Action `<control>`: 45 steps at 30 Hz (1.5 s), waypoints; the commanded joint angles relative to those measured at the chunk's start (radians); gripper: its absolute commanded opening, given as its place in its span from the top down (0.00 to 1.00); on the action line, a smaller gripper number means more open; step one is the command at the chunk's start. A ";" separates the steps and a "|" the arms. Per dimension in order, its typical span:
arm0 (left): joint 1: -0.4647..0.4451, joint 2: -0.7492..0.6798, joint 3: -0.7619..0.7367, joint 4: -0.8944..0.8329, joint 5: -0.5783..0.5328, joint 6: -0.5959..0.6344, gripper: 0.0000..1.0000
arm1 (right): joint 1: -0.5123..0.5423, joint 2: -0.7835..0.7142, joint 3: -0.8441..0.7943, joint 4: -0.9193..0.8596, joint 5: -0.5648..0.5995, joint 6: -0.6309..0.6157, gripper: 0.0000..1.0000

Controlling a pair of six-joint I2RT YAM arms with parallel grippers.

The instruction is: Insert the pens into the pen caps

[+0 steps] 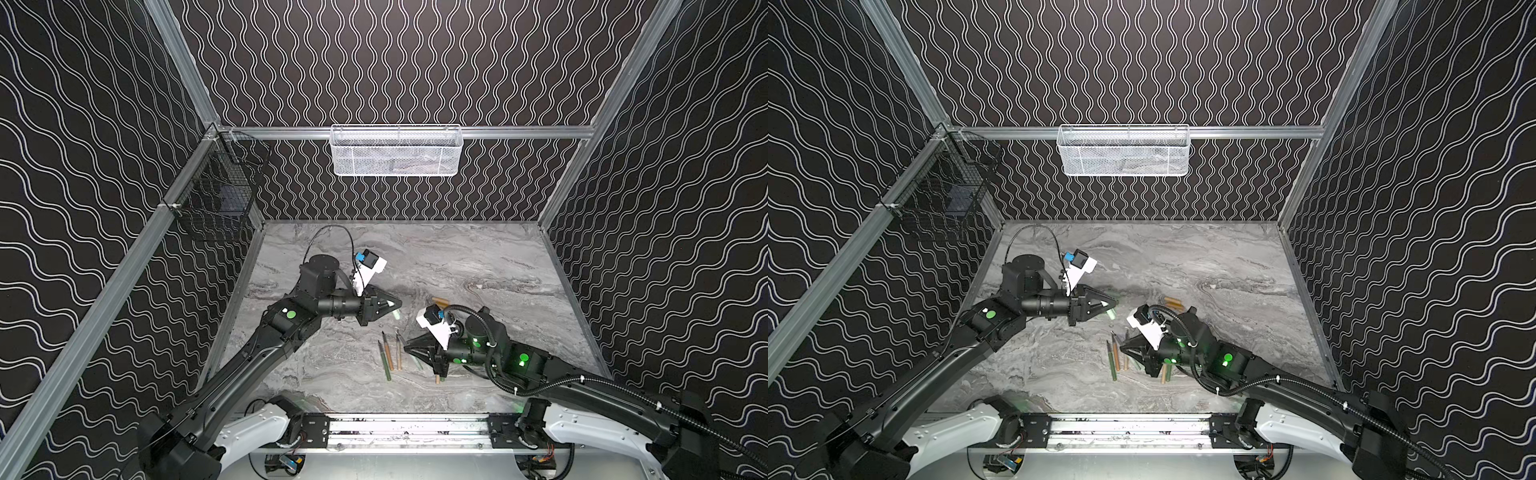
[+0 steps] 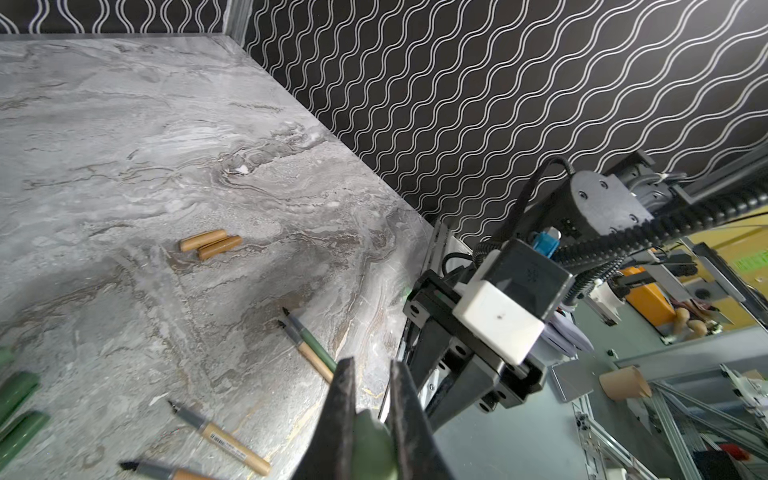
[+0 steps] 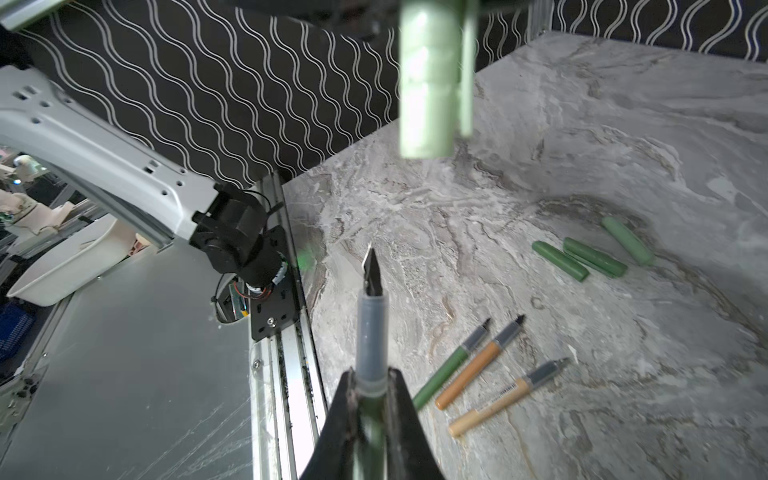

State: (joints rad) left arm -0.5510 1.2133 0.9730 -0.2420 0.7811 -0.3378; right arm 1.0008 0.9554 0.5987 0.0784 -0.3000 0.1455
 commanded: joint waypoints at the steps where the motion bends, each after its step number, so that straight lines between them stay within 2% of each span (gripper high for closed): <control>1: 0.002 0.006 0.001 0.046 0.068 -0.003 1.00 | 0.004 -0.011 -0.002 0.059 0.003 -0.008 0.91; 7: 0.002 0.018 0.001 0.053 0.134 -0.008 1.00 | 0.004 -0.030 0.001 0.055 0.047 -0.021 0.91; 22: 0.002 0.032 -0.004 0.056 0.141 -0.005 1.00 | 0.004 -0.067 -0.005 0.060 0.102 -0.034 0.91; 45: 0.001 0.053 -0.030 0.129 0.171 -0.053 1.00 | 0.005 -0.047 0.001 0.168 0.109 -0.039 0.91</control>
State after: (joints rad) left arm -0.5507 1.2613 0.9428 -0.1513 0.9447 -0.3893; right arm 1.0050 0.9073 0.5961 0.1722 -0.2031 0.1162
